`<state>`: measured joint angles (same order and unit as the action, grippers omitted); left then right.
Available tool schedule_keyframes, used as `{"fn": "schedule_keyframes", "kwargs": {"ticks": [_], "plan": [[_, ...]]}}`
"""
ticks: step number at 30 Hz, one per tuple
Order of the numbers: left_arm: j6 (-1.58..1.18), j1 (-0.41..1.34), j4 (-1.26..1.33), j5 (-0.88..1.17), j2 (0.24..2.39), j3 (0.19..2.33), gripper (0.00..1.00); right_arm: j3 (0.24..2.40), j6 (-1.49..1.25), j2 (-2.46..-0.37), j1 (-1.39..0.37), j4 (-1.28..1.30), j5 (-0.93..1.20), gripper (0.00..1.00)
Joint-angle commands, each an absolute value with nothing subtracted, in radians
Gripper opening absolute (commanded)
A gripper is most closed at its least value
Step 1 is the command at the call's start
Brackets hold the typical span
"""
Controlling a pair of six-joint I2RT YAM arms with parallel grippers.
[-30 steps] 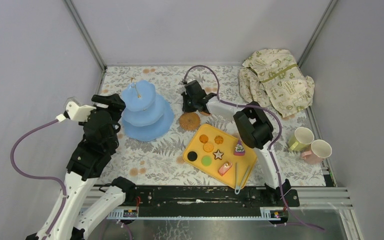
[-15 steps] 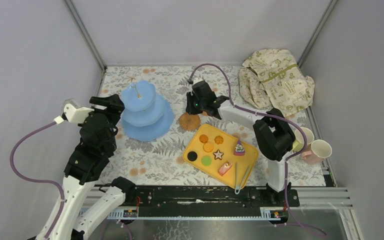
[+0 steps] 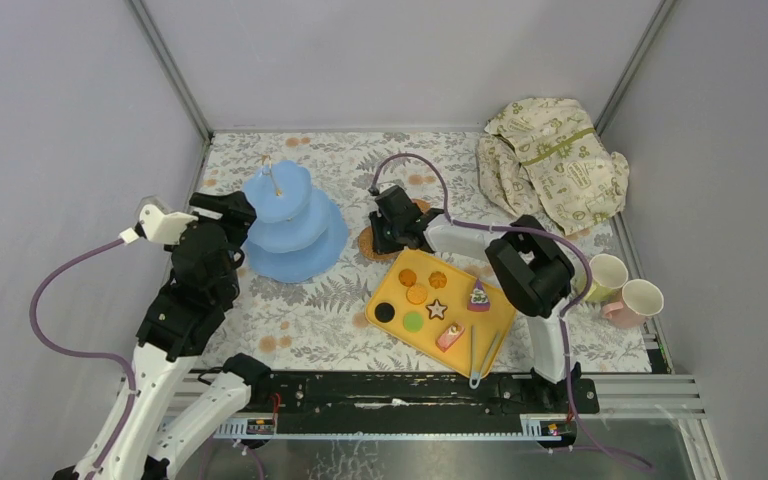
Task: Serve the afternoon tea
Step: Move the coaster to the center of the board.
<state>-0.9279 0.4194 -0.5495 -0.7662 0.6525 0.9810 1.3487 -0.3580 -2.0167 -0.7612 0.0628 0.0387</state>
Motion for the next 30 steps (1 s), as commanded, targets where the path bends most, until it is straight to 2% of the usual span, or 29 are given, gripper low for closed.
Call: {"fn": "schedule_keyframes", "kwargs": {"ticks": [1,9,20,30], "plan": [[-0.913,0.426,-0.497,-0.777,0.657,0.966,0.76,1.413,-0.370,-2.079,-0.763,0.074,0.009,0.25],[-0.896,0.426,-0.475,-0.784,0.671,0.951,0.76,1.484,-0.379,-2.168,-0.741,0.080,0.029,0.25],[-0.882,0.426,-0.447,-0.793,0.699,0.938,0.76,1.693,-0.368,-2.291,-0.672,0.154,0.048,0.25],[-0.888,0.427,-0.440,-0.786,0.710,0.939,0.76,1.597,-0.396,-2.249,-0.598,0.131,0.052,0.25]]}}
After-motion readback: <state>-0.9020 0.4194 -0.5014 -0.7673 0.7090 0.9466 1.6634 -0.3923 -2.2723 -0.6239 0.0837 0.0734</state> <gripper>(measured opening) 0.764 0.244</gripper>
